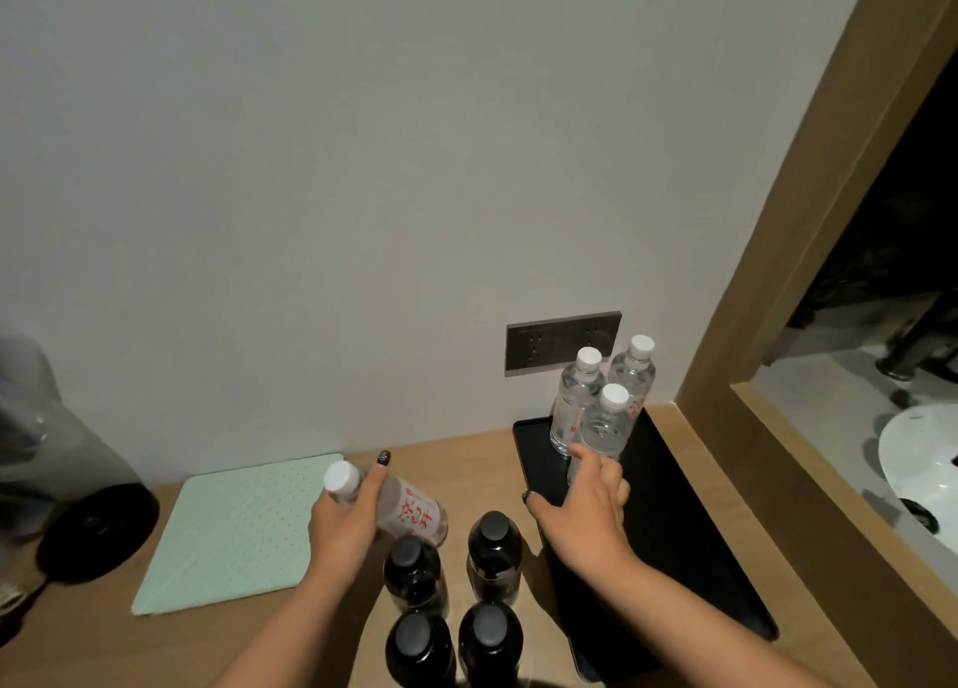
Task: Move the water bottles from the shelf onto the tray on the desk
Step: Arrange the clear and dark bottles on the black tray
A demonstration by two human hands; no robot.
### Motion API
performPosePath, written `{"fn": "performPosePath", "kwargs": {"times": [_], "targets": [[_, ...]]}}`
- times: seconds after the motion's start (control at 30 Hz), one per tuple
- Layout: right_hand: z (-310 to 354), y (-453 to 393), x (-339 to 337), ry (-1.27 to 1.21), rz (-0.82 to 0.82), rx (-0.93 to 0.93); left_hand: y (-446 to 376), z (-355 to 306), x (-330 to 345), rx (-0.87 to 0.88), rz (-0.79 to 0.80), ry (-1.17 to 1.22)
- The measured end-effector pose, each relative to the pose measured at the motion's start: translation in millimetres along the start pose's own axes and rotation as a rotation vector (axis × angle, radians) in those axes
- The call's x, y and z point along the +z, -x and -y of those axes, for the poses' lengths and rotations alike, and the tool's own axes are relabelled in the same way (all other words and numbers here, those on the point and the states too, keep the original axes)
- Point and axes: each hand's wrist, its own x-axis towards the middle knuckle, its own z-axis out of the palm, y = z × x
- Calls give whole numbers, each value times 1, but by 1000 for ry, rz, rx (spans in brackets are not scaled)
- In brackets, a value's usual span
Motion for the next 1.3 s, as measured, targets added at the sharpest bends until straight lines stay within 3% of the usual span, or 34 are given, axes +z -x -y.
{"fn": "performPosePath", "kwargs": {"times": [0.2, 0.33, 0.77, 0.9, 0.97, 1.03, 1.17, 1.23, 1.3], "targets": [[21, 1, -10, -25, 126, -336, 6, -51, 10, 131, 52, 61], [26, -1, -9, 26, 186, -436, 23, -86, 33, 249, 177, 27], [-57, -4, -56, -146, 126, -239, 82, -107, 134, 486, 706, -253], [-94, -8, -67, -219, 100, -178, 78, -107, 157, 449, 1095, -311], [-106, -13, -71, -239, 100, -174, 77, -106, 165, 419, 1206, -295], [-114, -25, -73, -271, 93, -178, 78, -108, 174, 393, 1186, -249], [-121, -51, -79, -369, 63, -163, 69, -110, 196, 423, 804, -59], [-127, -63, -83, -424, 28, -157, 58, -110, 203, 541, 570, -138], [-133, -77, -88, -462, -20, -130, 49, -110, 209, 635, 440, -268]]}}
